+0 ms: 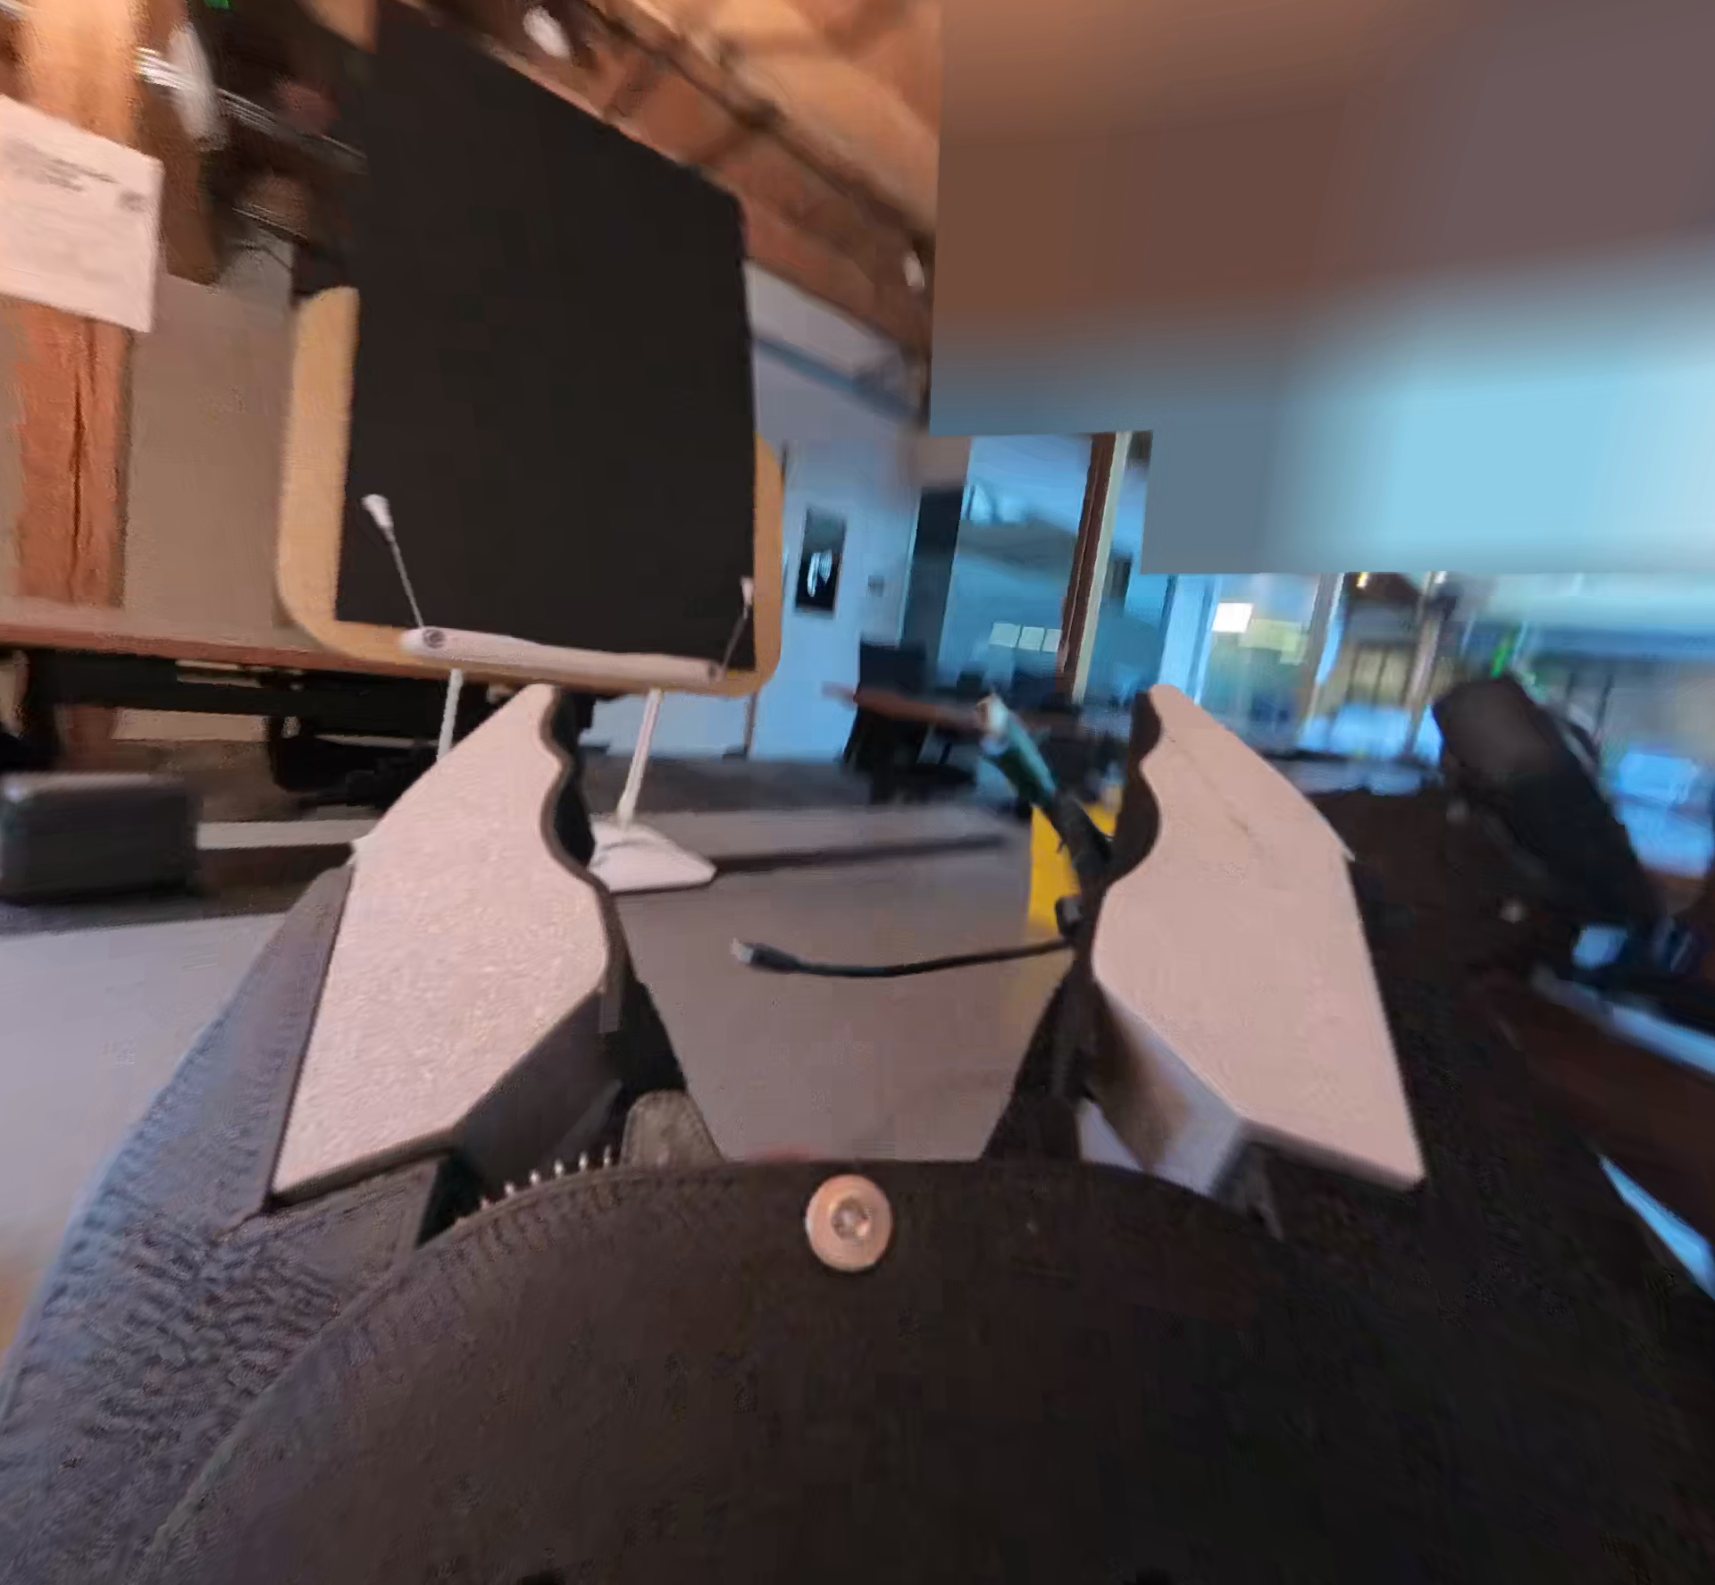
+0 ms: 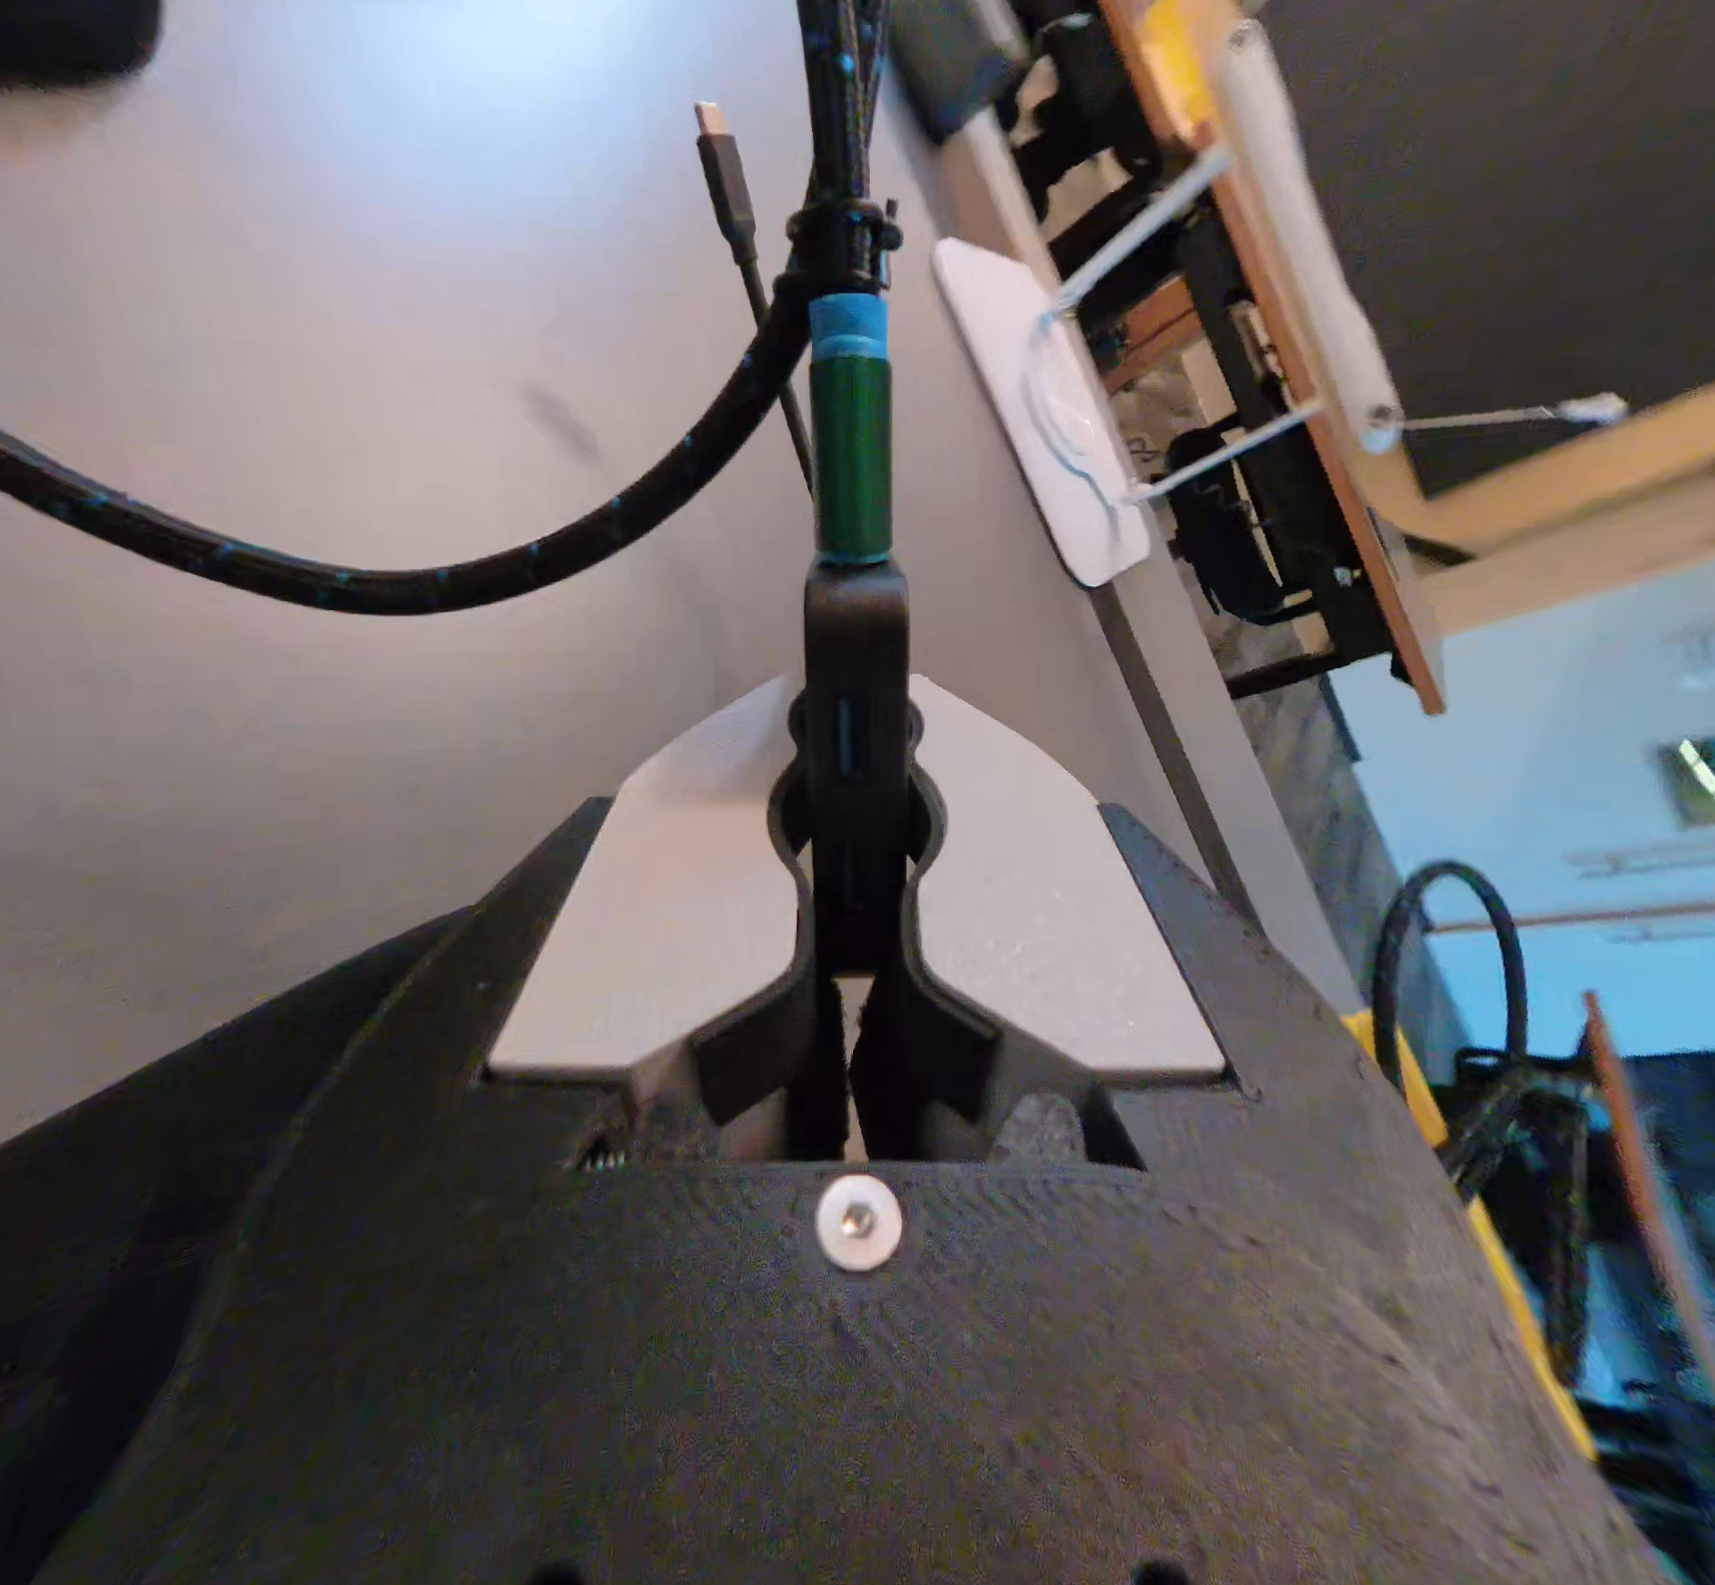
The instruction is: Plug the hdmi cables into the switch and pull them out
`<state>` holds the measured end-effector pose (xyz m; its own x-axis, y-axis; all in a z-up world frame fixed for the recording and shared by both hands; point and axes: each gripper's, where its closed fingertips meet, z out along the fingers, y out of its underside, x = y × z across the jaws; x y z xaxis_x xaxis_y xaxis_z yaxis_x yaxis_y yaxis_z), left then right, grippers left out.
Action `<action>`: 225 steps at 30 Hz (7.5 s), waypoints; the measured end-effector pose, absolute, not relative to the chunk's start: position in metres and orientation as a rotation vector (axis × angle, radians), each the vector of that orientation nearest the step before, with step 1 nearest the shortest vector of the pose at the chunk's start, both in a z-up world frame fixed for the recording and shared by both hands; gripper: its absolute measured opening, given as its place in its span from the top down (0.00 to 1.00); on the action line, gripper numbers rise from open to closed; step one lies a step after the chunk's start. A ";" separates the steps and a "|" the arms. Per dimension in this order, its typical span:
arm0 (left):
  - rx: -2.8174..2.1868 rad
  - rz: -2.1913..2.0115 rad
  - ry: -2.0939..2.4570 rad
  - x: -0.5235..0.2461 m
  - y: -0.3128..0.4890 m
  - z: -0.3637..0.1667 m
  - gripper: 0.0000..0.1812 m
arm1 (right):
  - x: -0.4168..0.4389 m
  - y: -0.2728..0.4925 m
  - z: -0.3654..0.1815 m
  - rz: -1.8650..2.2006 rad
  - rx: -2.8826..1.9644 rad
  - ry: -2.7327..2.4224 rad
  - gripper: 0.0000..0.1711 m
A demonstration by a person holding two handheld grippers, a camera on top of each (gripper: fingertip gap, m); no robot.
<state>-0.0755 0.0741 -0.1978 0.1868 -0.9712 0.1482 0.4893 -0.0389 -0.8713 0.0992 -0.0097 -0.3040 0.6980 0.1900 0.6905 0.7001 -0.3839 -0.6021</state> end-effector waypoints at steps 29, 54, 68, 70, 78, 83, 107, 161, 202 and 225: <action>-0.931 -1.416 0.652 -0.081 0.067 -0.219 0.49 | 0.319 -0.208 -0.324 -0.431 -2.237 0.655 0.88; -0.775 -1.408 0.684 -0.105 0.029 -0.213 0.54 | 0.201 -0.191 -0.313 -0.741 -1.760 0.226 0.48; -0.820 -1.440 0.652 -0.104 0.036 -0.214 0.57 | 0.224 -0.139 -0.323 -0.757 -2.013 0.100 0.92; -0.819 -1.435 0.666 -0.103 0.035 -0.215 0.57 | 0.218 -0.120 -0.324 -0.746 -2.034 0.084 0.91; -0.804 -1.451 0.663 -0.106 0.032 -0.214 0.58 | 0.175 -0.049 -0.325 -0.698 -2.098 0.014 0.93; -0.800 -1.432 0.689 -0.104 0.029 -0.215 0.58 | 0.129 0.000 -0.328 -0.543 -2.170 -0.140 0.89; -0.514 -1.478 0.767 -0.123 -0.014 -0.196 0.63 | -0.100 0.160 -0.339 -0.207 -1.953 -0.667 0.73; -1.139 -0.350 0.453 -0.249 0.119 -0.149 0.95 | -0.078 0.054 -0.176 -0.584 -1.418 -0.452 0.88; -0.920 -0.050 2.029 -0.037 0.053 -0.332 0.66 | 0.177 -0.158 -0.273 -0.782 -1.775 -0.313 0.70; -1.170 -0.008 1.990 -0.116 0.178 -0.367 0.79 | 0.251 -0.177 -0.372 -0.899 -2.445 -0.530 0.79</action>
<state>-0.1159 0.1779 -0.3667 -0.2429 -0.7330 -0.6353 -0.7281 0.5705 -0.3799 0.2510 -0.1772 -0.3717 0.7094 0.1888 0.6791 0.5028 -0.8107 -0.2999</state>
